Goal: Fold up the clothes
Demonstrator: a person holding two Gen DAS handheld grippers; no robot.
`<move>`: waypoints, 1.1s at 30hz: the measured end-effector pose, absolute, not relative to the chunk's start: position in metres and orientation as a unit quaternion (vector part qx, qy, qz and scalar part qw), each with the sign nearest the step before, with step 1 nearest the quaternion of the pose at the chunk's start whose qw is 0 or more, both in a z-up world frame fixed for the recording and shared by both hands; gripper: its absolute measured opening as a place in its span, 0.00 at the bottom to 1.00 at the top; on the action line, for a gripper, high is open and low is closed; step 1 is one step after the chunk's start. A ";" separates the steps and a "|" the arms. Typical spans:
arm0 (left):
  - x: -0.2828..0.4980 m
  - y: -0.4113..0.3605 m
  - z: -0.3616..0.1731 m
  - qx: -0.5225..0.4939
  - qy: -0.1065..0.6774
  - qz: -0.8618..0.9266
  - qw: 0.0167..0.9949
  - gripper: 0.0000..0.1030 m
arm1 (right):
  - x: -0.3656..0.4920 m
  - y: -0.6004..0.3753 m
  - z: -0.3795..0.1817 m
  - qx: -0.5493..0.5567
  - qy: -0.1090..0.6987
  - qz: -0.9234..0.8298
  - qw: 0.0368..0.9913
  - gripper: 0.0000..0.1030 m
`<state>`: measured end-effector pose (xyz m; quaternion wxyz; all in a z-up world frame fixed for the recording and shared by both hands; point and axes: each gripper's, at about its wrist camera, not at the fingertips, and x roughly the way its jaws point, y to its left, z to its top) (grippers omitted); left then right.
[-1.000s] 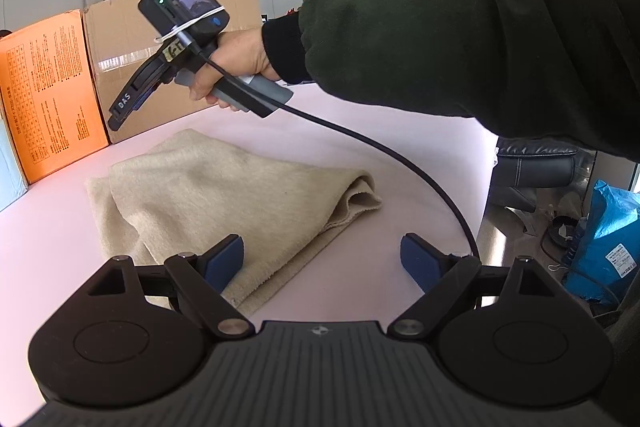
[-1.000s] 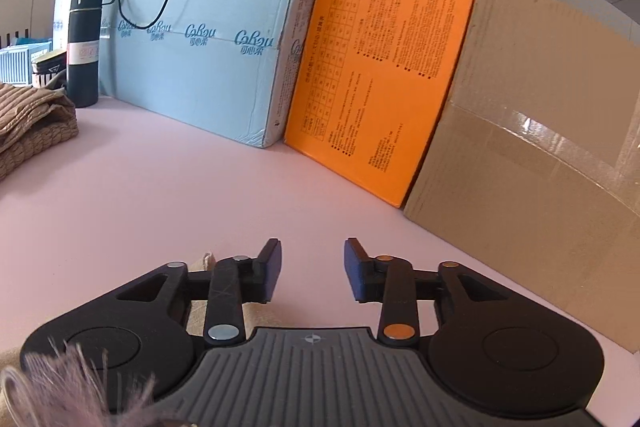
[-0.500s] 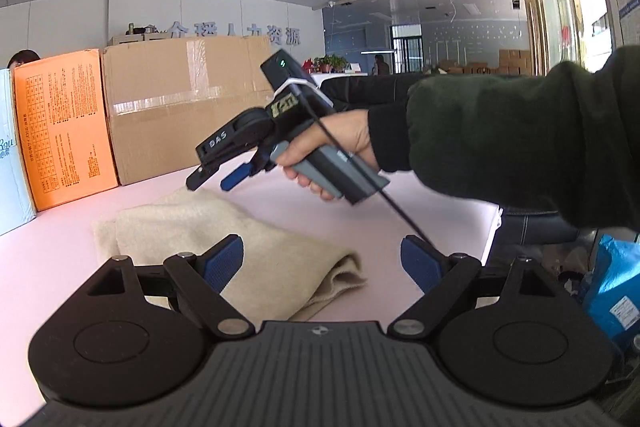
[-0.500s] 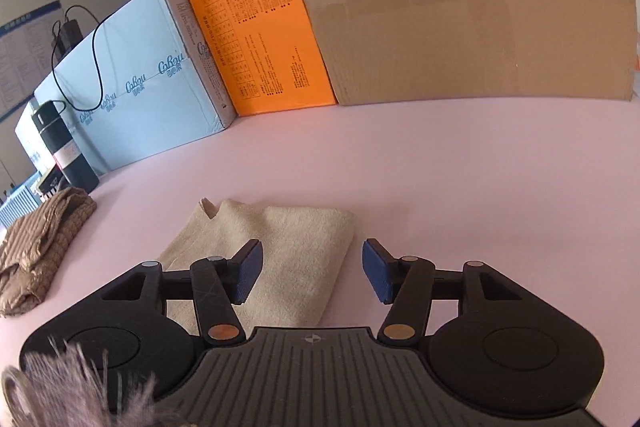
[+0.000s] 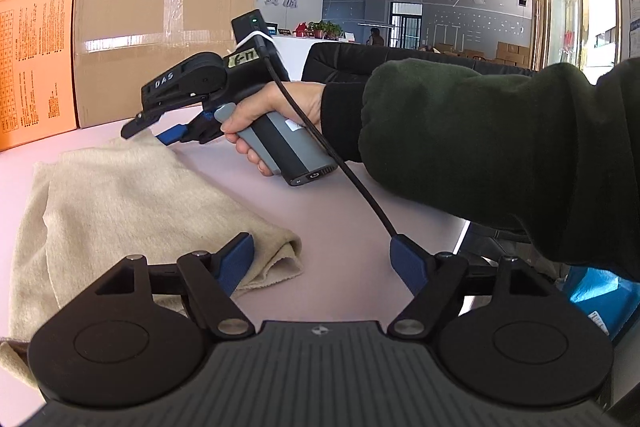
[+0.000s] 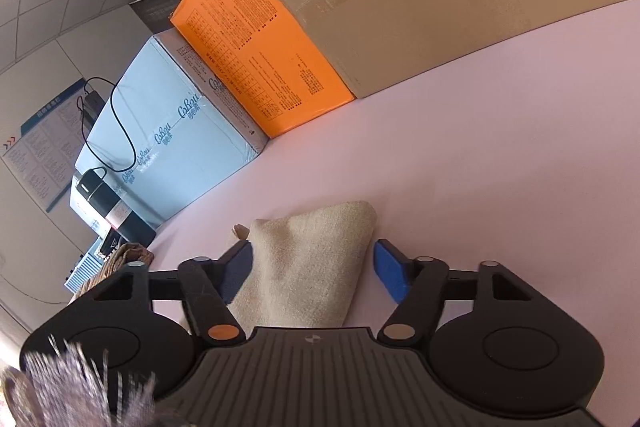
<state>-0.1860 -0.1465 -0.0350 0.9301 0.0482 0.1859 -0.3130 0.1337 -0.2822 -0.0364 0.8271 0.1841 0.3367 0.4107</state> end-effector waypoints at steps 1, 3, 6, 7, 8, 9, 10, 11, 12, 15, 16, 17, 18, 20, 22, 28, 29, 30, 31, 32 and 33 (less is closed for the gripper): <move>-0.186 -0.148 -0.036 0.057 0.184 -0.313 0.930 0.71 | 0.134 -0.278 -0.036 0.174 0.340 0.409 0.829 0.21; -0.194 -0.157 -0.040 0.076 0.182 -0.312 0.929 0.71 | 0.135 -0.272 -0.034 0.159 0.338 0.402 0.836 0.15; -0.193 -0.157 -0.040 0.079 0.179 -0.316 0.928 0.72 | 0.141 -0.274 -0.033 0.170 0.317 0.386 0.849 0.08; -0.194 -0.157 -0.040 0.079 0.178 -0.318 0.928 0.72 | 0.144 -0.275 -0.034 0.177 0.314 0.381 0.852 0.08; -0.195 -0.156 -0.039 0.079 0.177 -0.320 0.927 0.72 | 0.147 -0.275 -0.036 0.183 0.314 0.374 0.853 0.08; -0.195 -0.156 -0.039 0.079 0.176 -0.322 0.927 0.73 | 0.151 -0.274 -0.037 0.184 0.319 0.368 0.854 0.08; -0.196 -0.155 -0.038 0.079 0.174 -0.324 0.926 0.73 | 0.153 -0.272 -0.039 0.181 0.322 0.364 0.855 0.08; -0.197 -0.155 -0.038 0.079 0.173 -0.327 0.926 0.75 | 0.154 -0.270 -0.039 0.175 0.323 0.362 0.857 0.08; -0.198 -0.154 -0.037 0.079 0.172 -0.329 0.925 0.77 | 0.154 -0.269 -0.040 0.172 0.323 0.360 0.858 0.08; -0.200 -0.152 -0.035 0.080 0.168 -0.335 0.924 0.80 | 0.158 -0.273 -0.044 0.190 0.329 0.343 0.859 0.11; -0.201 -0.152 -0.035 0.080 0.167 -0.337 0.923 0.80 | 0.159 -0.276 -0.046 0.200 0.328 0.342 0.857 0.14; -0.202 -0.151 -0.034 0.080 0.166 -0.340 0.922 0.80 | 0.159 -0.278 -0.046 0.207 0.327 0.342 0.856 0.16; -0.202 -0.151 -0.034 0.080 0.165 -0.342 0.922 0.80 | 0.159 -0.280 -0.046 0.211 0.325 0.341 0.856 0.22; -0.207 -0.142 -0.028 0.067 0.159 -0.344 0.923 0.80 | 0.156 -0.284 -0.045 0.219 0.315 0.345 0.857 0.37; -0.220 -0.121 -0.012 0.050 0.143 -0.326 0.933 0.81 | 0.152 -0.287 -0.044 0.225 0.303 0.347 0.858 0.59; -0.183 -0.045 0.032 -0.049 0.142 -0.200 0.968 0.89 | 0.138 -0.304 -0.042 0.263 0.276 0.340 0.860 0.81; -0.168 -0.032 0.035 -0.071 0.156 -0.173 0.970 0.90 | 0.136 -0.307 -0.043 0.273 0.274 0.338 0.858 0.82; -0.152 -0.018 0.039 -0.093 0.170 -0.147 0.970 0.92 | 0.134 -0.309 -0.043 0.279 0.272 0.340 0.856 0.83; -0.132 -0.009 0.038 -0.103 0.197 -0.127 0.967 0.92 | 0.132 -0.311 -0.043 0.283 0.270 0.344 0.853 0.86; -0.115 -0.004 0.036 -0.105 0.219 -0.115 0.963 0.92 | 0.130 -0.312 -0.043 0.288 0.268 0.348 0.851 0.88; -0.098 0.002 0.034 -0.107 0.240 -0.102 0.959 0.92 | 0.128 -0.313 -0.043 0.290 0.265 0.352 0.850 0.92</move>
